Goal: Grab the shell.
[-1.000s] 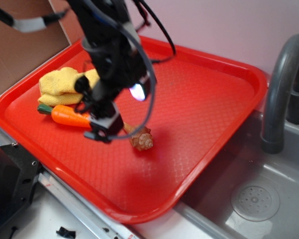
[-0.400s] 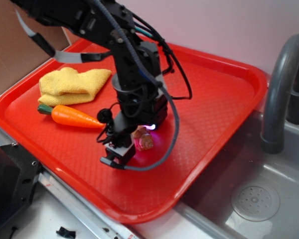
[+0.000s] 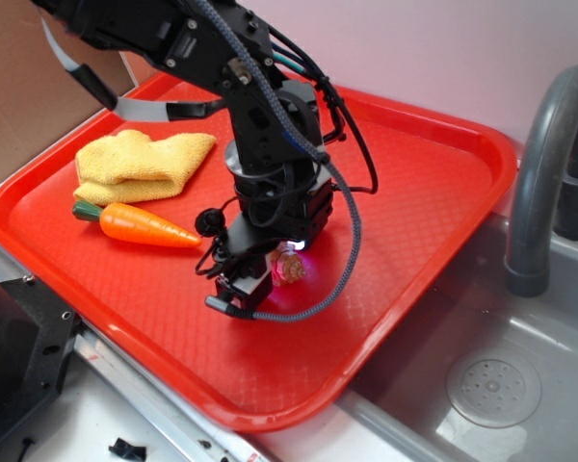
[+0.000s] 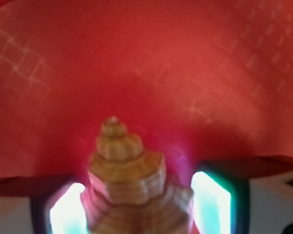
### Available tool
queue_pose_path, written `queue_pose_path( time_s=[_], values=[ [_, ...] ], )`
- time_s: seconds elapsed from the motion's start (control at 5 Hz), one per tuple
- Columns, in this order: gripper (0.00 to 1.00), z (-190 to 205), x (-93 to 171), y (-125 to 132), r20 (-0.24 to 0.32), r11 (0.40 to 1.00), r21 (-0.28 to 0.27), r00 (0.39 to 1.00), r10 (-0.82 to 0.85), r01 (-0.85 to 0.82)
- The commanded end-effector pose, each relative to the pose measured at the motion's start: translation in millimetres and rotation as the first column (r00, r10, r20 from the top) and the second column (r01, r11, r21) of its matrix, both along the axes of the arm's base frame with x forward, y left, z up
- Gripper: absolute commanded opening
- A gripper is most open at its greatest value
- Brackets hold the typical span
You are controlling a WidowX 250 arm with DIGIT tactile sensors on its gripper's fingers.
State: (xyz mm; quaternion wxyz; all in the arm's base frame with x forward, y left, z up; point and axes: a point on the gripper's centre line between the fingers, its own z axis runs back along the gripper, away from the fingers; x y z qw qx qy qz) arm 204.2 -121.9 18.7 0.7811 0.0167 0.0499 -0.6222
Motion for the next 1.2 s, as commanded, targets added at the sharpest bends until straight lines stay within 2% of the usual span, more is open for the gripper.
queue_pose_path(
  time_s=[0.0,0.2,0.4,0.6,0.8,1.0],
  values=[
    [0.0,69.3,3.3,19.4,0.019,0.917,-0.023,0.917,0.399,-0.399],
    [0.0,119.0,-0.9,38.8,0.019,0.787,-0.094,0.789,0.614,-0.61],
    [0.0,168.2,-15.3,59.4,0.025,0.608,-0.158,0.613,0.79,-0.778],
    [0.0,205.4,-26.2,74.3,0.004,0.391,-0.2,0.398,0.917,-0.899],
    [0.0,218.5,-28.3,78.1,0.02,0.232,-0.209,0.233,0.972,-0.95],
    [0.0,213.2,-20.4,76.0,0.033,0.304,-0.163,0.303,0.952,-0.939]
  ],
)
